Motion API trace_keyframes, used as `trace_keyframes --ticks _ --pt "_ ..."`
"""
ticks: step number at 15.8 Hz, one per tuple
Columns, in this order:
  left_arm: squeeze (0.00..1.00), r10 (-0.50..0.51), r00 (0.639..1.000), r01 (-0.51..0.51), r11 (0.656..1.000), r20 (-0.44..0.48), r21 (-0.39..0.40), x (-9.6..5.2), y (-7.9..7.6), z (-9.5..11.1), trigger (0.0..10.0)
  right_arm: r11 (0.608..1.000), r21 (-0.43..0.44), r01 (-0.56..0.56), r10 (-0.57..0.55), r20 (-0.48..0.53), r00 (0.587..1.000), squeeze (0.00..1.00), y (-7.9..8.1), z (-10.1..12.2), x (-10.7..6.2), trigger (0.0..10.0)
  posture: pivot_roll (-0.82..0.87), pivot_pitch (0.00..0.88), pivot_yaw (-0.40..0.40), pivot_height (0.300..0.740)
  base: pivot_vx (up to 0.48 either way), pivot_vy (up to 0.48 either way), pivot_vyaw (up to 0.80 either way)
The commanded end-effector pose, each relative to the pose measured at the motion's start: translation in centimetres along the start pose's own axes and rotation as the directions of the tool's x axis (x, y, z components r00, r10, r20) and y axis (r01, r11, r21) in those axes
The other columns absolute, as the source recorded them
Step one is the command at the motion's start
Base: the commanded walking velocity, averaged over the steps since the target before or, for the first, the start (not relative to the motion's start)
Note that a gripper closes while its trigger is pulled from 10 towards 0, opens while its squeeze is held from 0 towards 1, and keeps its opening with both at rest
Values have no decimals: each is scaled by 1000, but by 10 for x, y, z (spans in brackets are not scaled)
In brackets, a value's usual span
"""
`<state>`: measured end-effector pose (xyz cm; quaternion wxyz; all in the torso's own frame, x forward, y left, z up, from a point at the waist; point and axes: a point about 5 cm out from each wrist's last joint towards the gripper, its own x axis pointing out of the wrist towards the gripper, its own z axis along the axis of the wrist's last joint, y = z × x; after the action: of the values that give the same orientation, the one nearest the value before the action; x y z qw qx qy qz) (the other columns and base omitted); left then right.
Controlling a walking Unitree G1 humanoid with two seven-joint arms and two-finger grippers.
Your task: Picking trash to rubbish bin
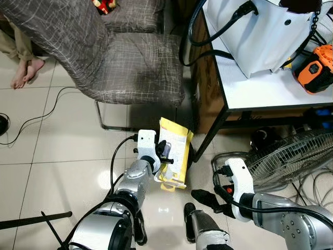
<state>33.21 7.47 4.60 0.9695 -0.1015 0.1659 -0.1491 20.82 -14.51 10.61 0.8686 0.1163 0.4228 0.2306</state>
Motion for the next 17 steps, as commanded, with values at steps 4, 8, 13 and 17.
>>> trace_keyframes --ticks 4,8,13,17 --pt "1000 42 999 -42 999 -24 3 -1 1 -6 10000 1000 5 -5 5 9 1000 0 3 -1 -3 10000 -365 356 9 740 0 0 0" --pt "1000 68 997 -68 998 -34 12 -2 3 -9 10000 1000 8 -10 10 19 1000 0 4 -1 -3 10000 -366 358 11 740 0 0 0" --pt "1000 80 996 -79 997 -38 19 -3 4 -11 10000 1000 10 -12 11 26 1000 0 5 0 -3 10000 -364 365 13 740 0 0 0" --pt "1000 86 995 -85 996 -42 21 -4 5 -12 10000 1000 11 -14 13 29 999 0 5 1 -2 10000 -361 365 12 740 0 0 0"
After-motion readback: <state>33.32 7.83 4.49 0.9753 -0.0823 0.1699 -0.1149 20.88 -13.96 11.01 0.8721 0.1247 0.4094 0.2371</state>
